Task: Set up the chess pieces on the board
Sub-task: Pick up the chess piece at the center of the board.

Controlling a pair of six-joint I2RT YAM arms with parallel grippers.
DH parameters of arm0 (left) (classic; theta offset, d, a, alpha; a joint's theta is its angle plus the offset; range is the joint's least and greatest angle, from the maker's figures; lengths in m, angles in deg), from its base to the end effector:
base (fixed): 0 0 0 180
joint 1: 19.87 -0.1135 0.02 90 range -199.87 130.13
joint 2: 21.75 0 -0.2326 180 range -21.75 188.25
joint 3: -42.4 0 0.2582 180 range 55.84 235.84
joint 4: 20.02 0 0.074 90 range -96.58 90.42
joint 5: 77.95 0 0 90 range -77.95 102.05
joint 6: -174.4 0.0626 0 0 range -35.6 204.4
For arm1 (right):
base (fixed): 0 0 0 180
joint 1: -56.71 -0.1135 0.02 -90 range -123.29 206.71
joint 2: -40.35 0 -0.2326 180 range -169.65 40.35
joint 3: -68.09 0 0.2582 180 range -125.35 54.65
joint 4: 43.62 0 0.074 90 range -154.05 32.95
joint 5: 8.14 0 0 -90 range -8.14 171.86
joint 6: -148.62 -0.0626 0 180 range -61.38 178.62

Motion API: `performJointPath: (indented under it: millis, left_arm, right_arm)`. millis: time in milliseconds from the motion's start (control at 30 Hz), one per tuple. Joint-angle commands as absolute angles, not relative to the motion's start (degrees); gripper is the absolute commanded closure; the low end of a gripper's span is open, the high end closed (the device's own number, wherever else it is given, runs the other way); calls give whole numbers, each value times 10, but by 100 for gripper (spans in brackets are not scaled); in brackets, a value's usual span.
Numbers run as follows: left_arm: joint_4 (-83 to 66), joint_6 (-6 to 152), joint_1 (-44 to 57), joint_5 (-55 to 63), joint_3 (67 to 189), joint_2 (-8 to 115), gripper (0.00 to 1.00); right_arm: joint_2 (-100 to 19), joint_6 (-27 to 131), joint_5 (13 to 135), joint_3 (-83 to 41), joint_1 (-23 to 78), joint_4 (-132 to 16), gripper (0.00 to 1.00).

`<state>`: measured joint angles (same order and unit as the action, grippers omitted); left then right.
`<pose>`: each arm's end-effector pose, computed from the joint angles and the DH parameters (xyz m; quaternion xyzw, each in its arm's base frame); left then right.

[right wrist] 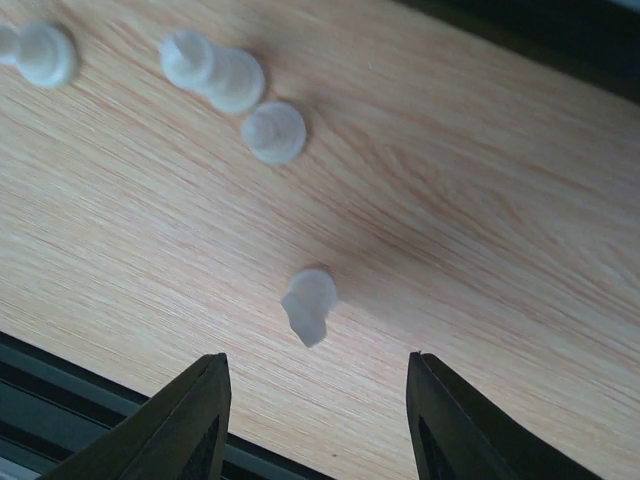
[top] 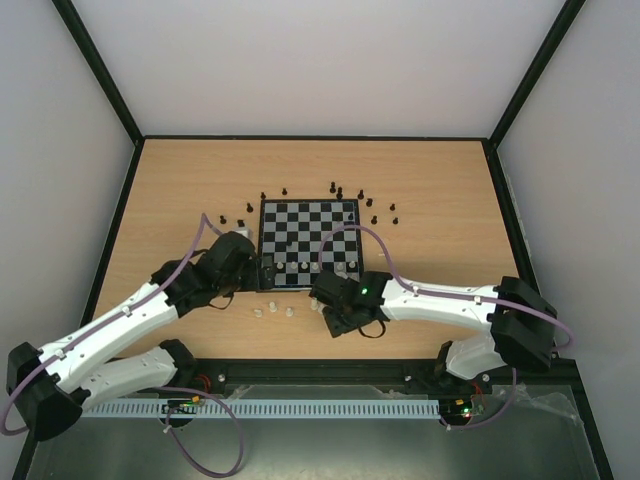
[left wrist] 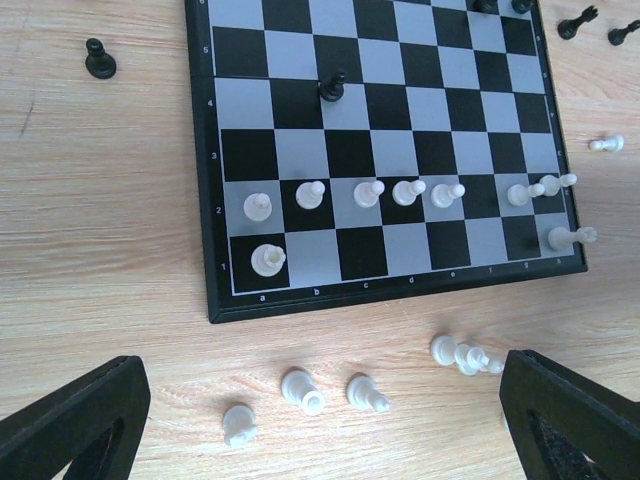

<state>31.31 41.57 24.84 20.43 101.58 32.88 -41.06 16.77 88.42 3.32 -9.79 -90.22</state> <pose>0.1740 -0.1594 0.2246 -0.0117 0.9275 -0.2050 0.3122 0.1238 0.2667 0.1479 -0.1944 0.9517 0.1547 0.1804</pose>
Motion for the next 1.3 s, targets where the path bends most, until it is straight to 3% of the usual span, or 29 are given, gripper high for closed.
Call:
performJointPath:
  millis: [0,167,567,1267]
  left_arm:
    - [301,424,249,200,1008,341,1]
    - [294,425,249,197,1004,350,1]
    - [291,423,248,200,1000,361,1]
    - [296,413,248,206,1000,359,1]
  right_arm:
    - [-405,153,873,54,-106,-916,51]
    - [-423,164,870,53,-105,-906,56]
    - [-460,190,862,46,-105,-893,58]
    - [-502,212,886,25,-104,-877,73]
